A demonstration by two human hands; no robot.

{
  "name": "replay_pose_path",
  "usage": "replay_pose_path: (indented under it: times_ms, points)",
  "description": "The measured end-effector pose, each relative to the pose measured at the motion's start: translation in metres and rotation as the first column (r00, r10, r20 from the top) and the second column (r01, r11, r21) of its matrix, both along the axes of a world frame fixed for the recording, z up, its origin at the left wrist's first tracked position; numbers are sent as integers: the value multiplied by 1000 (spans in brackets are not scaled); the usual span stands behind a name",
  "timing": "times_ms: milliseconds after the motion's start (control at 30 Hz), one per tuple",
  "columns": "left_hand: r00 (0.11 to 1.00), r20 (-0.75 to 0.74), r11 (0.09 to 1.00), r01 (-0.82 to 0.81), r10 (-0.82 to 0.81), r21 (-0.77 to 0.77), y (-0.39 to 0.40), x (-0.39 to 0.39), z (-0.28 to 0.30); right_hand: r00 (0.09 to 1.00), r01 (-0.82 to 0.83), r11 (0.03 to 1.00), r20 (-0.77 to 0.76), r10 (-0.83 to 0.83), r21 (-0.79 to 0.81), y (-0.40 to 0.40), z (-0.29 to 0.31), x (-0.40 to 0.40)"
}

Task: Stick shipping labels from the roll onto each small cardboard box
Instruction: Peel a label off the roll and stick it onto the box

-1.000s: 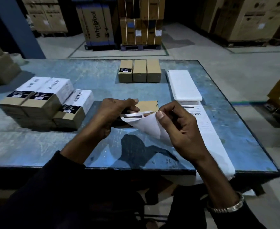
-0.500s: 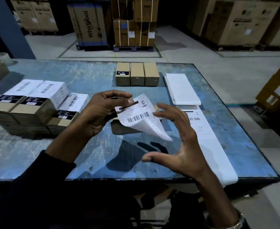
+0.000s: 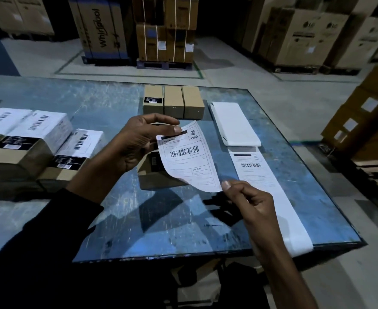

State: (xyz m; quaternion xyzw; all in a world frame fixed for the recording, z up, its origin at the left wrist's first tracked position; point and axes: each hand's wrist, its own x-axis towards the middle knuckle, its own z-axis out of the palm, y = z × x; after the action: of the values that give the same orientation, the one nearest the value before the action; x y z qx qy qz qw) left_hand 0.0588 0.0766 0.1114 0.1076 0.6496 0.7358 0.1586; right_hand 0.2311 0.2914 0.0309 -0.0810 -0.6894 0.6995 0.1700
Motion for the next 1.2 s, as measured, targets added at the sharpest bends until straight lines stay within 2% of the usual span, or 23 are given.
replay_pose_path:
  times_ms: [167,333,533,667,800,967,1200]
  points:
    - [1000,2,999,18,-18,-49,2,-15,-8,1000,10,993,2,-10,118,-2,-1,-7]
    - [998,-57,999,27,-29,-42,-2,-22,-16,999,29,999,15,-29,14,-1,-8,-15]
    - [950,-309,988,2,-51,-156,3,-26,-21,998,65,998,27,-65,3,-1,-16,-19]
    - [950,-309,989,-13,-33,-144,11,-32,-23,992,125,987,46,-121,-97,-6,-12,-22]
    - [957,-289,993,-61,30,-98,16,-34,-27,990,131,991,56,-129,-37,-8,-11,-25]
    - [950,-311,988,-13,-37,-156,16,-39,-29,991,125,992,46,-124,-18,-11,-7,-23]
    - [956,-290,990,1,-43,-143,15,-42,-37,990,123,992,65,-125,32,-12,-12,-27]
